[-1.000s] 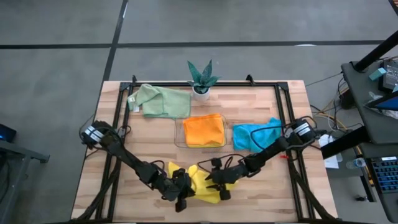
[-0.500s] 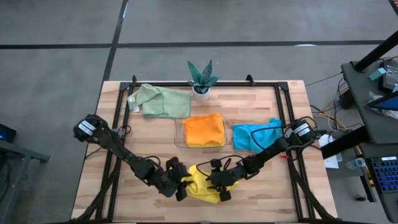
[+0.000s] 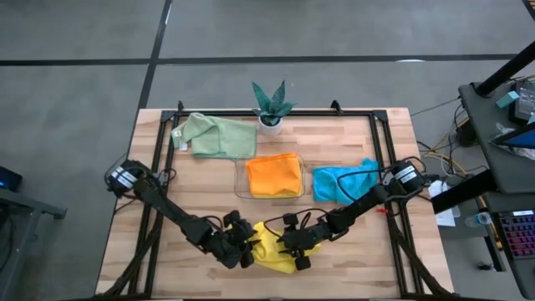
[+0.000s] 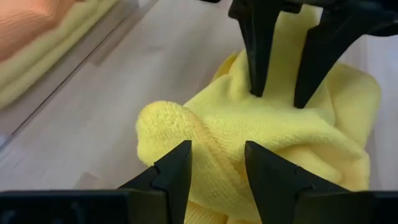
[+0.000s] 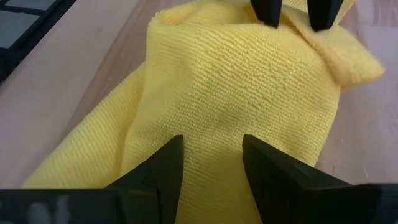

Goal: Fold microfiber towels
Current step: Fold the yellow microfiber towel

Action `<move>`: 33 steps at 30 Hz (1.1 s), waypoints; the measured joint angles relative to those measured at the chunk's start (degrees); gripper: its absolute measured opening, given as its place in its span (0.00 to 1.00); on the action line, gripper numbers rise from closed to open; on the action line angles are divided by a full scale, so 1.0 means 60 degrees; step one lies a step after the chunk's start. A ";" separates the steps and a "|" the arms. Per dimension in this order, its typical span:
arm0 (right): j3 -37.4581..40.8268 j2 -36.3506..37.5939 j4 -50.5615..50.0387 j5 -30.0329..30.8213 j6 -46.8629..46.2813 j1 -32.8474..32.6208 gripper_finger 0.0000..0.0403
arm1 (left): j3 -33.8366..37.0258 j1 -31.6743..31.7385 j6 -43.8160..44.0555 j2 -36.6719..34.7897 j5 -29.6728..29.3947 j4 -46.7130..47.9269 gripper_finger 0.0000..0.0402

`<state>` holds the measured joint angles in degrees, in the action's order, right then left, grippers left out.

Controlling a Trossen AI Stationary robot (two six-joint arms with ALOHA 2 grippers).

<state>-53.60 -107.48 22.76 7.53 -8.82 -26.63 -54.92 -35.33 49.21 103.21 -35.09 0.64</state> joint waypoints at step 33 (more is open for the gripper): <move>-0.0004 0.1631 -0.1850 0.0843 0.0485 -0.0107 0.38 | -0.1078 -0.0317 -0.2421 -0.0189 -0.0579 0.0158 0.00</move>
<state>-53.63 -97.70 11.66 12.59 -5.91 -27.28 -61.38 -37.23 34.68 102.08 -38.57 1.59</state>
